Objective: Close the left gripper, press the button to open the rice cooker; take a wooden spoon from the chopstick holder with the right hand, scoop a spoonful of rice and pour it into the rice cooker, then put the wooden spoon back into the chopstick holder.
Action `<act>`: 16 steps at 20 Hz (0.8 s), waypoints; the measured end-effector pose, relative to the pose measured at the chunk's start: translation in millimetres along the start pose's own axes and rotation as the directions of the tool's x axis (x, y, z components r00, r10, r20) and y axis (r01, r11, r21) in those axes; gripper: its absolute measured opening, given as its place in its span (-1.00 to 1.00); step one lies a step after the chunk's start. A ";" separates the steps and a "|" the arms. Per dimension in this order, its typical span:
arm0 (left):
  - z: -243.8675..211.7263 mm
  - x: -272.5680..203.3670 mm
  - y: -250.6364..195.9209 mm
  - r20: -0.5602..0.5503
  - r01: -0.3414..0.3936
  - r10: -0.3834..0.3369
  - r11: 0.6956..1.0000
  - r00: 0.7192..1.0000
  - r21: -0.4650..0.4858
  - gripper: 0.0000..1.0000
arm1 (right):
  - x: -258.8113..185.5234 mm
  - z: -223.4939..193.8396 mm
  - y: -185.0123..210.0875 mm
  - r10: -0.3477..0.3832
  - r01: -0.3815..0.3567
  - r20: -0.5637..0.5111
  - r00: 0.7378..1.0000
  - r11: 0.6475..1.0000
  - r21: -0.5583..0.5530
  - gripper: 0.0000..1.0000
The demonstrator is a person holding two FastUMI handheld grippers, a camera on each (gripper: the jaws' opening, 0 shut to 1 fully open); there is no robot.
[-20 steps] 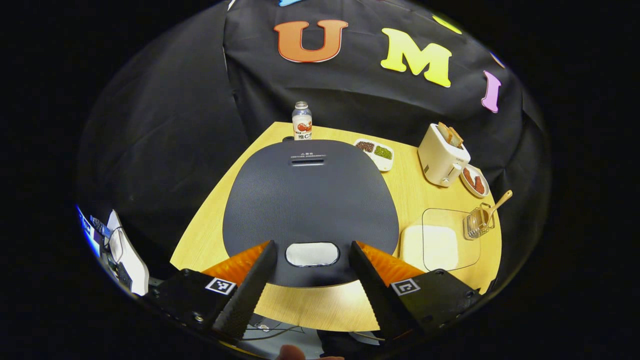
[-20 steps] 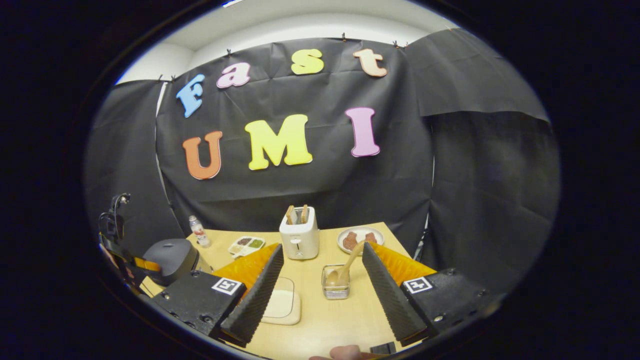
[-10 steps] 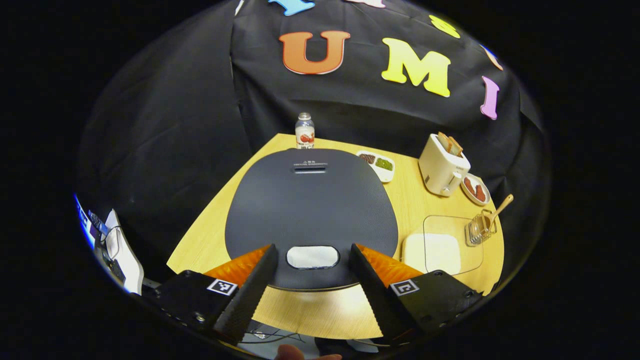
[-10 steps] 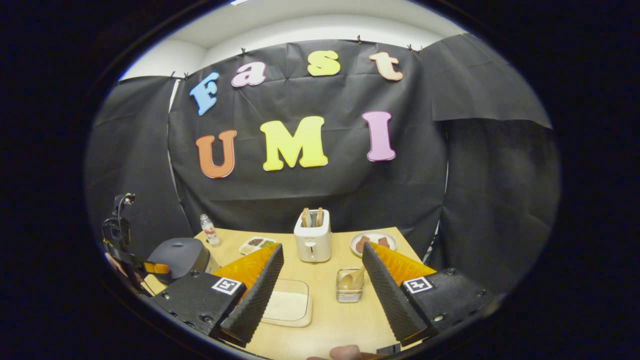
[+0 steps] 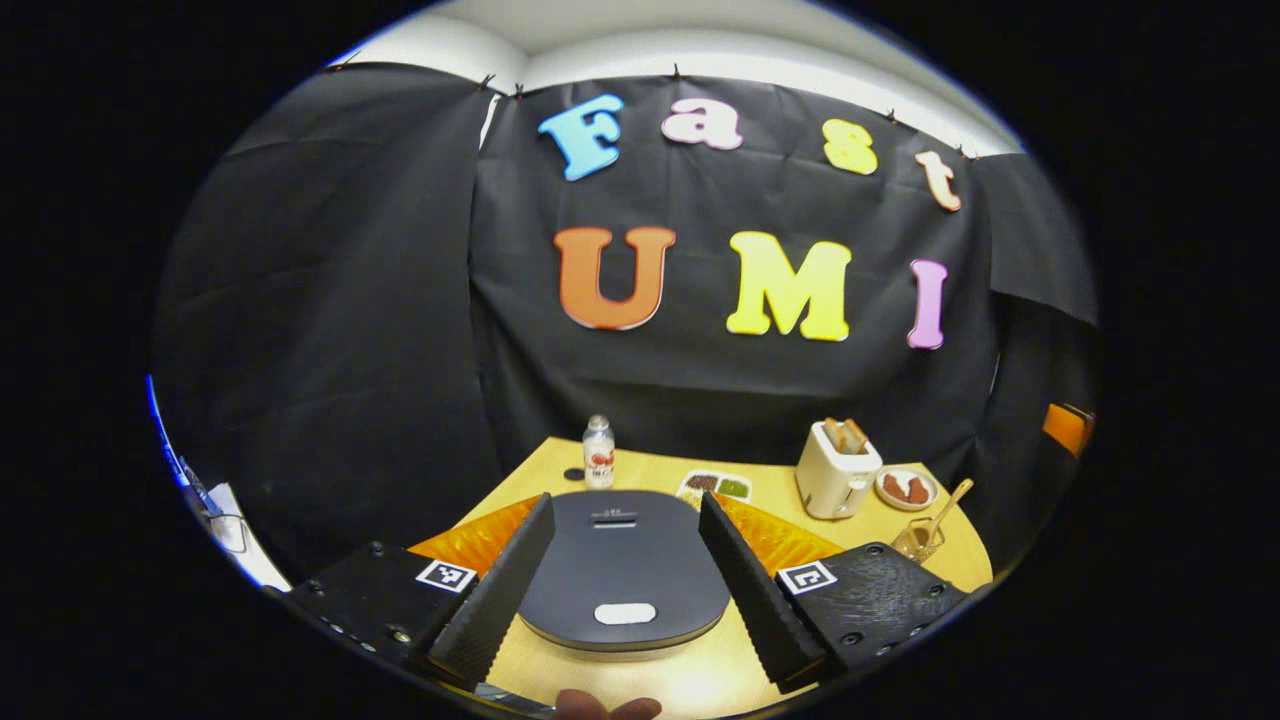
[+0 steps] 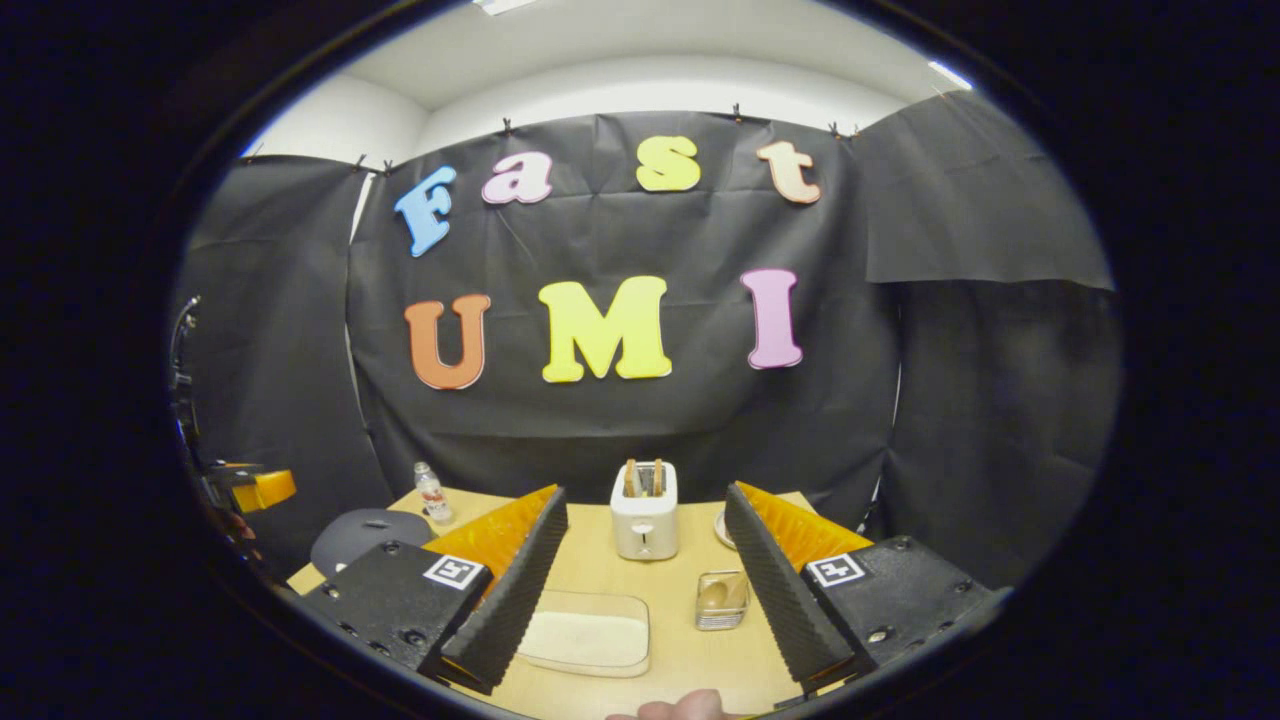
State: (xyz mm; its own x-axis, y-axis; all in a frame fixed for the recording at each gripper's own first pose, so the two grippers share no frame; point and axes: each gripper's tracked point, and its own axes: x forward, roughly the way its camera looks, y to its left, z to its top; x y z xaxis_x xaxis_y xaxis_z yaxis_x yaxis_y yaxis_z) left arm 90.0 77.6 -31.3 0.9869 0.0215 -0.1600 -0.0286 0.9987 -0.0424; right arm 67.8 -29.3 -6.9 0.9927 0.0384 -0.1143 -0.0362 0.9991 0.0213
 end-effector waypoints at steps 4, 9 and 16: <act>28.9 -34.5 -35.6 0.098 0.109 -0.112 0.993 0.989 0.039 0.88 | -27.5 14.5 15.1 -0.025 0.026 0.039 0.999 0.999 -0.024 1.00; 44.6 -81.5 -83.6 0.174 0.172 -0.177 0.984 0.969 0.043 0.87 | -65.0 21.2 18.2 -0.027 0.029 0.079 0.997 0.999 -0.029 0.97; 45.7 -126.3 -138.6 0.218 0.179 -0.186 0.983 0.958 0.051 0.87 | -102.9 26.8 -10.7 0.026 -0.023 0.113 0.993 0.999 -0.030 0.99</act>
State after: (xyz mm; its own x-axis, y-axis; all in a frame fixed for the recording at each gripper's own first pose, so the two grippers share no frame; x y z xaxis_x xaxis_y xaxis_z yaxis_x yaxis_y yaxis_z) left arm -23.4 -61.4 39.9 0.9855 -0.1550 0.0692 0.1567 0.9875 -0.0197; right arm -30.9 -44.4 31.2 0.9981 0.0621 -0.0005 -0.0621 0.9981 -0.0056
